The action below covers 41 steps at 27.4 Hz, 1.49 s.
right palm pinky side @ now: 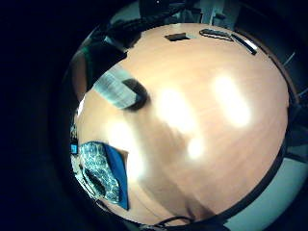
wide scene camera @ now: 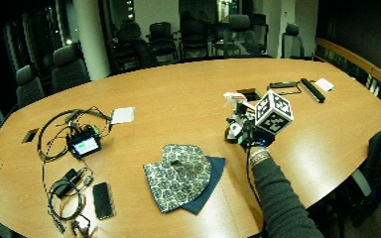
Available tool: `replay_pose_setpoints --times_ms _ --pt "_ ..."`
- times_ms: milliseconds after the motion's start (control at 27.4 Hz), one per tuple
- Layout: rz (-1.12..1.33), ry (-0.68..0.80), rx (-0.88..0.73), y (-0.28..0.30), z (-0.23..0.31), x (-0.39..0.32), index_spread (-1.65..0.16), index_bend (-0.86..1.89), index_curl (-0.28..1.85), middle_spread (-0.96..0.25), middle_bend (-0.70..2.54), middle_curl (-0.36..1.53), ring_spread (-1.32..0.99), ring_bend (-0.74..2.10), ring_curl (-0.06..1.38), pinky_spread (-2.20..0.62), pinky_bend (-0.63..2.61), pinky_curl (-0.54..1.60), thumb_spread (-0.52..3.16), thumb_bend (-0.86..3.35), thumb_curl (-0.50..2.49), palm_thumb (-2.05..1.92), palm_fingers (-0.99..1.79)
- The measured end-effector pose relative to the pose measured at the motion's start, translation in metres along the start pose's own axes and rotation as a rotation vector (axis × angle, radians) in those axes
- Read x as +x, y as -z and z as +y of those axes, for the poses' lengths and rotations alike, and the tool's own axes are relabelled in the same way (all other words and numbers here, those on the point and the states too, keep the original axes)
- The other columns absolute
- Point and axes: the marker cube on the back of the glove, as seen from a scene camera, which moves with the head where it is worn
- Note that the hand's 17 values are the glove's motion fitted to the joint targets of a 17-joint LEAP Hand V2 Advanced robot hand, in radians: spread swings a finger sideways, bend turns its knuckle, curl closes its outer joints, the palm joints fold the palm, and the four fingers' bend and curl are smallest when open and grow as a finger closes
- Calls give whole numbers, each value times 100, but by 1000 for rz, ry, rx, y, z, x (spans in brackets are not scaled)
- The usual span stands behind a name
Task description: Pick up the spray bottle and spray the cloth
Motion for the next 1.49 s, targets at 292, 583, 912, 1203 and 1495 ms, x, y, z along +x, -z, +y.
replay_pose_setpoints --times_ms 292,583,912,1203,1495 --pt "-148 -34 55 -8 -25 4 -33 14 33 -2 19 31 0 31 31 23 27 33 126 0 27 67 62" --pt "-368 -58 85 -16 -37 8 -34 16 33 -3 25 34 0 24 31 24 21 32 125 0 29 72 62" --pt "-483 26 265 -2 -42 9 -32 7 28 -11 35 39 -9 45 36 13 21 30 120 3 34 85 99" --pt "-481 68 409 5 -48 15 -29 18 33 -17 28 40 -16 51 41 -9 32 37 114 0 37 89 120" --pt "-463 163 502 -1 -52 3 -28 14 33 -20 41 47 -20 60 45 -25 49 42 115 -1 39 89 137"
